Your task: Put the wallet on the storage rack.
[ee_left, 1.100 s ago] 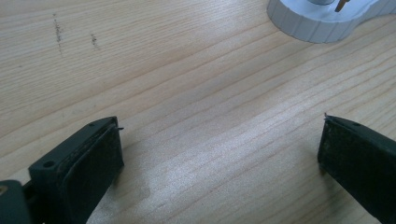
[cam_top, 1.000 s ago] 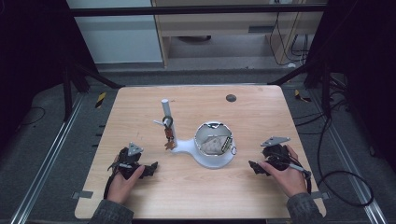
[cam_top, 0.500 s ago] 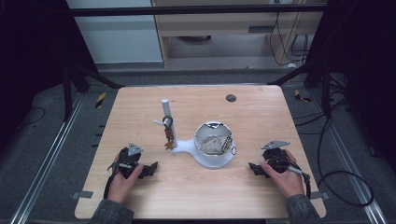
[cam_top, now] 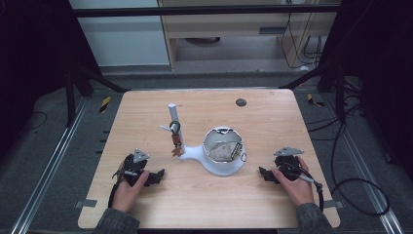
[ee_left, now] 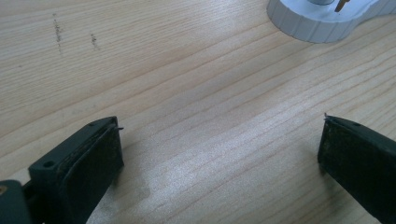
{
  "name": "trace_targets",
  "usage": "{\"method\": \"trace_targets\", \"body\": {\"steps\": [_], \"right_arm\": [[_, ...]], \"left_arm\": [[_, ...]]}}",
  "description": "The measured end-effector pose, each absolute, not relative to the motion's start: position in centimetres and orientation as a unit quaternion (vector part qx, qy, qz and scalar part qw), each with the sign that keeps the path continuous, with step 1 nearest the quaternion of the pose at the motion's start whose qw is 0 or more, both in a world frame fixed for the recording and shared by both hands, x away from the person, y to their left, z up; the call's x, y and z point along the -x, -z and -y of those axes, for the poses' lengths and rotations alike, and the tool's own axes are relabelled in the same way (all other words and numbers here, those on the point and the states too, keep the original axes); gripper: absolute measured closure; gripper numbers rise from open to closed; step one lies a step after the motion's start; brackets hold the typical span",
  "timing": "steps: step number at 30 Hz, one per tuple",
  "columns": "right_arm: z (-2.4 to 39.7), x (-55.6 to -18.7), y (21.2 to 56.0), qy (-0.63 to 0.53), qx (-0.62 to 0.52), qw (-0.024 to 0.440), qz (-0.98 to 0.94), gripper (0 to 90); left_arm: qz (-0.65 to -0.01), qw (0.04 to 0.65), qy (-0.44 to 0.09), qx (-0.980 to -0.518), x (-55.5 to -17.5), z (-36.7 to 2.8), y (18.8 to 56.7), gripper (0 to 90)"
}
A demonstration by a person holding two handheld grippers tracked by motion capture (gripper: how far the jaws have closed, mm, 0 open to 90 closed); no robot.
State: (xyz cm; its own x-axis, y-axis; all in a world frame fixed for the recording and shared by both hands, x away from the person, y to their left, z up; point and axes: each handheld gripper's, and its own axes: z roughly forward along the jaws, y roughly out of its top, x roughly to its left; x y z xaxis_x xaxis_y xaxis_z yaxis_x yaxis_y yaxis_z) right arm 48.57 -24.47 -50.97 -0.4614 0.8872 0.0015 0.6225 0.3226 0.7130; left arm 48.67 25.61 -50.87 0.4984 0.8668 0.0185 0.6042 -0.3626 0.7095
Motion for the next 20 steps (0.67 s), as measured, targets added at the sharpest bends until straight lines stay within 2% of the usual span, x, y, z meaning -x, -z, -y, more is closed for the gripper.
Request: {"method": "trace_targets", "body": {"steps": [20], "right_arm": [[24.13, -48.23, 51.25, -0.333, -0.492, 0.216, -0.775, 3.2]], "left_arm": [[-0.454, 0.331, -0.198, -0.803, -48.84, -25.67, 50.88, 0.0]]}}
